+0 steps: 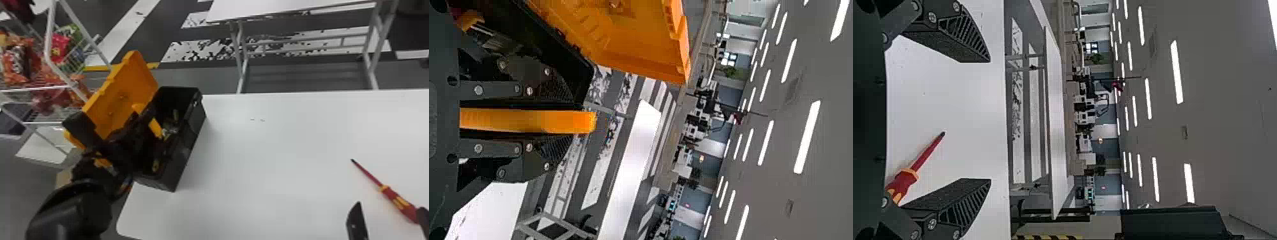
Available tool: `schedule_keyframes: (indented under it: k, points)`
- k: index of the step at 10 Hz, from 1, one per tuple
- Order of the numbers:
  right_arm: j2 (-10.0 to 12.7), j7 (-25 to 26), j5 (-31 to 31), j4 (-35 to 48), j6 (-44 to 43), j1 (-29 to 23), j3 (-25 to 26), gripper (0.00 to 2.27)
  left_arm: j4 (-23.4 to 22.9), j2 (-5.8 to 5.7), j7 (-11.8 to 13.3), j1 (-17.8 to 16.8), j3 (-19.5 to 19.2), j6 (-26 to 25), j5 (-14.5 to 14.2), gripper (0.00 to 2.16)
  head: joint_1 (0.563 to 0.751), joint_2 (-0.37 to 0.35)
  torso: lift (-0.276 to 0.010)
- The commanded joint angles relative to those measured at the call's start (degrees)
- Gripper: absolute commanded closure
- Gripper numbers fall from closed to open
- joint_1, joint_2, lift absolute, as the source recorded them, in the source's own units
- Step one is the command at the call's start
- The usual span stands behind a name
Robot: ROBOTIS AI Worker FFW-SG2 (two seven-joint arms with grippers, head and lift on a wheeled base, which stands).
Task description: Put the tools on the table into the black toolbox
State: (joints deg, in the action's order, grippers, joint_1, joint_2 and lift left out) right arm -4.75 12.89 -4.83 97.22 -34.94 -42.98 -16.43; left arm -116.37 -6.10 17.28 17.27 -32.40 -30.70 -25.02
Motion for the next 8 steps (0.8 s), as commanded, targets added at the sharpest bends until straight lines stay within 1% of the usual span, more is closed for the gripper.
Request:
schedule_keyframes:
  k: [1,2,3,4,5,6,8]
  points:
    - [0.0,0.0,0.0,0.0,-0.1,0.0,0.0,0.17,0.3,0.56,-0.3,0.0,0.2,-0.2,1.5,0.0,0.695,0.35,-0.075]
    - [0.0,0.0,0.0,-0.1,-0.3,0.0,0.0,0.17,-0.3,1.09,0.4,1.2,0.5,0.0,1.1,0.03,0.695,0.35,-0.075]
    - [0.1,0.0,0.0,-0.1,-0.3,0.0,0.1,0.17,-1.6,2.5,0.8,3.1,1.6,1.6,1.0,0.03,0.695,0.35,-0.075]
    - [0.0,-0.1,0.0,0.0,-0.4,0.0,0.3,0.17,-2.5,3.73,0.9,6.6,4.4,9.8,1.0,0.03,0.695,0.35,-0.075]
    - [0.0,-0.2,0.0,0.1,-0.6,0.0,0.5,0.17,-2.4,4.26,0.2,10.1,8.1,20.4,1.4,0.03,0.695,0.35,-0.075]
    - [0.1,-0.6,-0.1,0.2,-0.6,-0.1,1.3,0.17,-2.2,4.34,-0.3,12.4,10.8,25.6,2.2,0.03,0.695,0.35,-0.075]
    - [0.1,-3.1,-0.1,1.3,0.6,-0.4,3.5,0.17,-0.9,4.52,-2.5,15.5,14.5,32.1,4.9,0.03,0.695,0.35,-0.075]
